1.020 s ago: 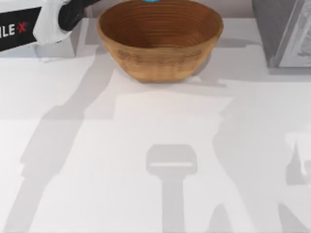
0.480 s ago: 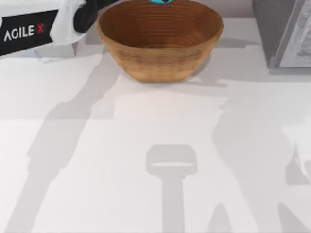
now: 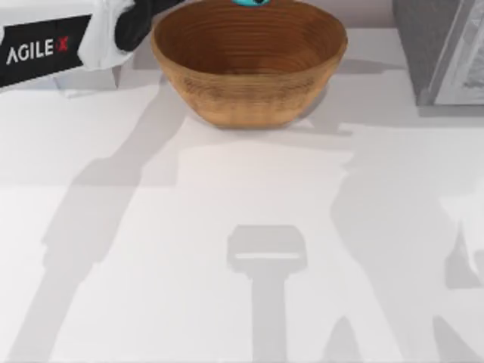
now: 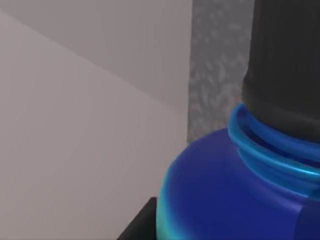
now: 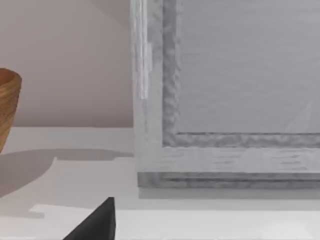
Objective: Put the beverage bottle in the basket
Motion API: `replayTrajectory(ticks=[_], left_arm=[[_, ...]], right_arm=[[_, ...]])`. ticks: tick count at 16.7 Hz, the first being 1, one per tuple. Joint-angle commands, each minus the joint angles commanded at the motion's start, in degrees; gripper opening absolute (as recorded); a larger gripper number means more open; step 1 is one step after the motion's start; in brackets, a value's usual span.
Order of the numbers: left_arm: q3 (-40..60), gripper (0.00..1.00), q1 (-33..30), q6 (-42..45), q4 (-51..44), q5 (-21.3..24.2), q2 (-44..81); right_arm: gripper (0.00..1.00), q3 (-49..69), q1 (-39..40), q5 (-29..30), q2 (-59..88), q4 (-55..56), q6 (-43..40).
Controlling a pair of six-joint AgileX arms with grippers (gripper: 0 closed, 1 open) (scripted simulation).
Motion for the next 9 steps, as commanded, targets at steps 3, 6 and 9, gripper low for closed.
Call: replayTrajectory(ticks=[3,6,9], left_arm=[[0.0,0.98,0.0,0.0,0.0,0.0,0.0],[0.0,1.0,0.0,0.0,0.0,0.0,0.0],[0.0,1.0,0.0,0.0,0.0,0.0,0.0]], right_arm=[[1.0,0.0,0.0,0.0,0.0,0.0,0.0],[1.0,0.0,0.0,0.0,0.0,0.0,0.0],[1.0,0.0,0.0,0.0,0.0,0.0,0.0]])
